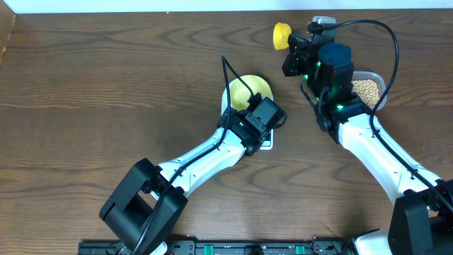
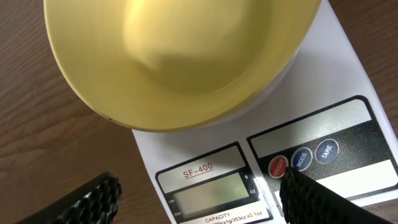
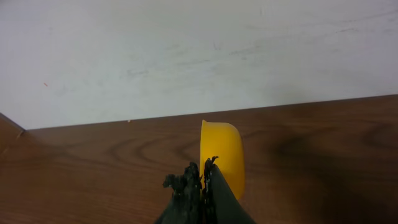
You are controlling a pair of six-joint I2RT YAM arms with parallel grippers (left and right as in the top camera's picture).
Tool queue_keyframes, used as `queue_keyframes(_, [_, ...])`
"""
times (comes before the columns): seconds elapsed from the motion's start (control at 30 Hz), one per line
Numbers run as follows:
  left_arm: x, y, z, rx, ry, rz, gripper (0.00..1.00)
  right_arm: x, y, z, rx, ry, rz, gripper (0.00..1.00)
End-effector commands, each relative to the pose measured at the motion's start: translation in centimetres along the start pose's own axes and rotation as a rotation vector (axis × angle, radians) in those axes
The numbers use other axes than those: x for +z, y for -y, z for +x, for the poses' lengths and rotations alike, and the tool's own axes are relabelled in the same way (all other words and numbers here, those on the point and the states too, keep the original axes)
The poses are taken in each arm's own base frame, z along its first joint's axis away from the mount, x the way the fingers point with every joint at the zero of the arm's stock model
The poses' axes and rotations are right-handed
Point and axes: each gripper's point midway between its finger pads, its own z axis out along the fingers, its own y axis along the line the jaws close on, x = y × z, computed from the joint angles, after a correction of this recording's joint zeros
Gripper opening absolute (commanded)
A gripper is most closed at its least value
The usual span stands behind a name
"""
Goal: Scoop item into bowl and weigh 50g on scale
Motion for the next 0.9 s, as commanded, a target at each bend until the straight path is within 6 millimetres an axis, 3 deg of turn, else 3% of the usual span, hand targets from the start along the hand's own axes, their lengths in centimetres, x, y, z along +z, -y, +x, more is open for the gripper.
queue_keyframes(0.0, [0.41,-0.45,0.37,0.007,-0.009,-0.031,0.84,0.18,0.38,-0.65,-0.01,0.013,0.013,0.01])
queue_keyframes(0.87, [1.15,-0.15,0.43,0.018,0.024,-0.027,0.84,0.18,0.38,-0.65,-0.01,0.013,0.013,0.01])
